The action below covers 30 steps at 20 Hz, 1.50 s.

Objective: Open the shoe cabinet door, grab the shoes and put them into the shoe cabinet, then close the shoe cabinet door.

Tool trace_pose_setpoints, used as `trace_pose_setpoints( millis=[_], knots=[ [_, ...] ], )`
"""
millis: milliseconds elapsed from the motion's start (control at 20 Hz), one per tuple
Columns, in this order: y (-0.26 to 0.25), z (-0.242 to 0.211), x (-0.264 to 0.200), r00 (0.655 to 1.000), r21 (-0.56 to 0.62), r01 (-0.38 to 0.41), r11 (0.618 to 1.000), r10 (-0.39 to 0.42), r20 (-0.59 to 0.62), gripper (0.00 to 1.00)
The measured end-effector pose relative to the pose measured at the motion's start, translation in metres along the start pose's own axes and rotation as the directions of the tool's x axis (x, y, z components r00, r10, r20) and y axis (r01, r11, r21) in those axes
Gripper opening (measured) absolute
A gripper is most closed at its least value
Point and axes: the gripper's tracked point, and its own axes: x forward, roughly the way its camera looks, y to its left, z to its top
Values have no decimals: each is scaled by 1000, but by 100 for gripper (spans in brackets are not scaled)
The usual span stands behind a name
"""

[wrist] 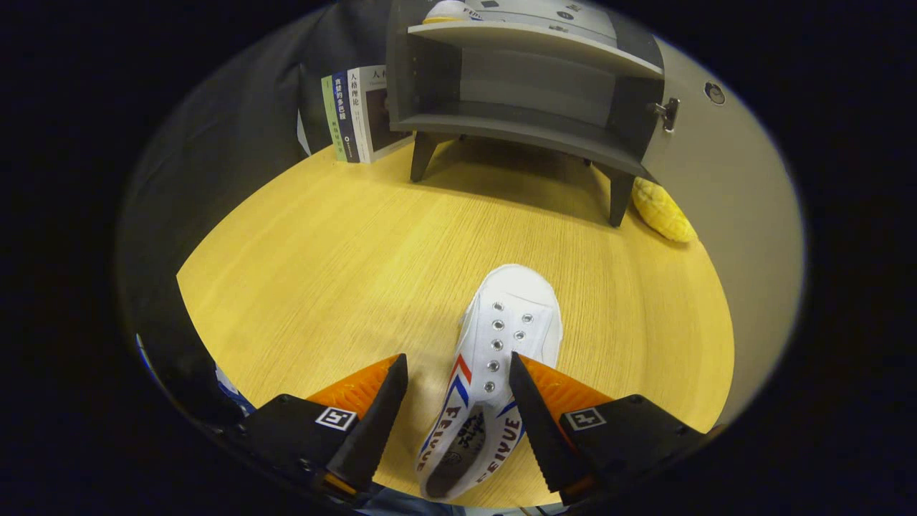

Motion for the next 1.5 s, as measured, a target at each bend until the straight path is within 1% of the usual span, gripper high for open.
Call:
trace_pose_setpoints(
  millis=[100,150,250,350,450,500,550,600,650,700,750,800,850,950,1050,1200,1300,1400,1500],
  knots=[
    [1,0,5,1000,-29,20,999,-20,-2,89],
    [0,-3,7,999,-52,35,998,-36,-12,83],
    [-12,-3,10,993,-104,119,987,-121,-14,73],
    [-12,-4,9,989,-134,145,980,-148,-10,62],
    [-13,-4,8,990,-187,134,973,-138,-10,51],
    [-13,-5,9,991,-193,127,973,-132,-12,51],
    [-13,-5,8,992,-209,122,970,-128,-15,42],
    [-12,-6,16,994,-172,99,980,-104,-16,34],
    [-12,-5,5,995,-162,99,982,-102,-9,27],
    [-12,-6,6,996,-187,90,978,-93,-10,19],
    [-12,-11,0,998,-136,63,989,-64,-1,19],
    [-13,-8,3,998,-99,59,993,-57,15,4],
    [-11,-6,6,998,-75,50,996,-48,31,2],
    [-10,-5,5,1000,-32,9,999,-9,29,2],
    [-10,1,3,999,38,-26,999,24,49,2],
    [-13,12,-4,996,75,-26,997,19,92,2],
    [-16,19,-13,993,104,-47,993,35,114,2],
    [-17,35,-14,989,138,-70,988,51,138,2],
    [-20,50,-23,986,146,-67,987,43,163,2]
  ],
)
